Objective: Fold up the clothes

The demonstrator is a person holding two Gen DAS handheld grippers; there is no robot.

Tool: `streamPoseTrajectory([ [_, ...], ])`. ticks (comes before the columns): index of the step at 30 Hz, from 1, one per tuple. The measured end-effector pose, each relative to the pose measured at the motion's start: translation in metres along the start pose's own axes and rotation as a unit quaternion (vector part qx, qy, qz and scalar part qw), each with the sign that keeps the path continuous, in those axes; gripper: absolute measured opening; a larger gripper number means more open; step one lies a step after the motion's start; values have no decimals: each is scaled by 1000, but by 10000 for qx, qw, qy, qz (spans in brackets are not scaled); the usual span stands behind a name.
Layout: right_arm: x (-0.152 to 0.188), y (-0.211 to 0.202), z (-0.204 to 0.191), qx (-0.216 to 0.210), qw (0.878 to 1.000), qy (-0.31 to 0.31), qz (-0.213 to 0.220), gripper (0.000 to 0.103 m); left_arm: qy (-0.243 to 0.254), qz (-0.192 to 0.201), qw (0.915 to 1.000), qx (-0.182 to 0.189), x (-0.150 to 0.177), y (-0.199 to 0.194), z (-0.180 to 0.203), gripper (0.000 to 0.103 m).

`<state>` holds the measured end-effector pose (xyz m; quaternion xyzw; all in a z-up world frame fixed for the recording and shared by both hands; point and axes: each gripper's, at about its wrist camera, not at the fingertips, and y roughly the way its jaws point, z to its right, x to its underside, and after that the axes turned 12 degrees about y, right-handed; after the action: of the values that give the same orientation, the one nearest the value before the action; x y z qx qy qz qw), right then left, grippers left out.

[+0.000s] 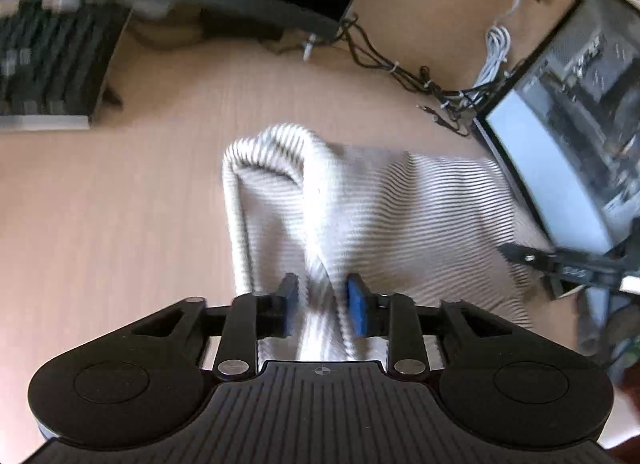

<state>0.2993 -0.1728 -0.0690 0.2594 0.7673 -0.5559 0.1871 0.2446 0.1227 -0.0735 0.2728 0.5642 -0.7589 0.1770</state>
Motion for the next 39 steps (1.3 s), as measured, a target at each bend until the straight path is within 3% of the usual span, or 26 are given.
streamPoseTrajectory([
  [3, 8, 1, -3, -12, 10000, 90, 21, 42, -191, 158, 9997, 55, -8, -9, -1, 36],
  [6, 22, -1, -8, 50, 9998, 57, 156, 45, -587, 429, 9954, 622, -17, -19, 1, 43],
  [11, 33, -8, -12, -7, 9998, 121, 135, 50, -615, 451, 9858, 1499, -21, -12, 23, 75],
  [13, 32, -14, -14, 33, 9999, 94, 119, 54, -403, 146, 9889, 1425, -16, 4, 32, 80],
  [15, 28, -22, -16, 100, 9998, 93, 111, 65, -365, -65, 9912, 1272, -9, 17, 31, 80],
  [16, 25, -28, -17, 126, 9997, 103, 165, 74, -363, -45, 9915, 1250, -6, 20, 29, 80],
  [20, 10, -58, -24, -176, 9968, 147, 769, 85, -500, 19, 9899, 1326, -4, 22, 24, 85],
  [24, 6, -41, -25, -812, 9935, 550, 578, 96, -386, 545, 9881, 1385, -21, 6, 22, 94],
  [27, 25, -4, -23, -464, 9963, 706, 187, 97, -298, 732, 9905, 1123, -43, 8, 14, 97],
  [29, 37, -3, -35, -279, 9983, 390, 343, 103, -397, 355, 9905, 1265, -54, 32, -2, 99],
  [32, 47, -5, -48, -121, 9988, 236, 405, 103, -526, 176, 9895, 1334, -62, 58, -20, 99],
  [35, 51, -7, -52, -151, 9988, 215, 411, 103, -418, 463, 9941, 885, -77, 61, -28, 95],
  [37, 52, -8, -54, -173, 9988, 203, 412, 103, -393, 533, 9978, 14, -88, 63, -36, 95],
  [39, 51, -6, -58, -74, 9991, 140, 392, 103, -618, 491, 9969, -4, -96, 61, -46, 94],
])
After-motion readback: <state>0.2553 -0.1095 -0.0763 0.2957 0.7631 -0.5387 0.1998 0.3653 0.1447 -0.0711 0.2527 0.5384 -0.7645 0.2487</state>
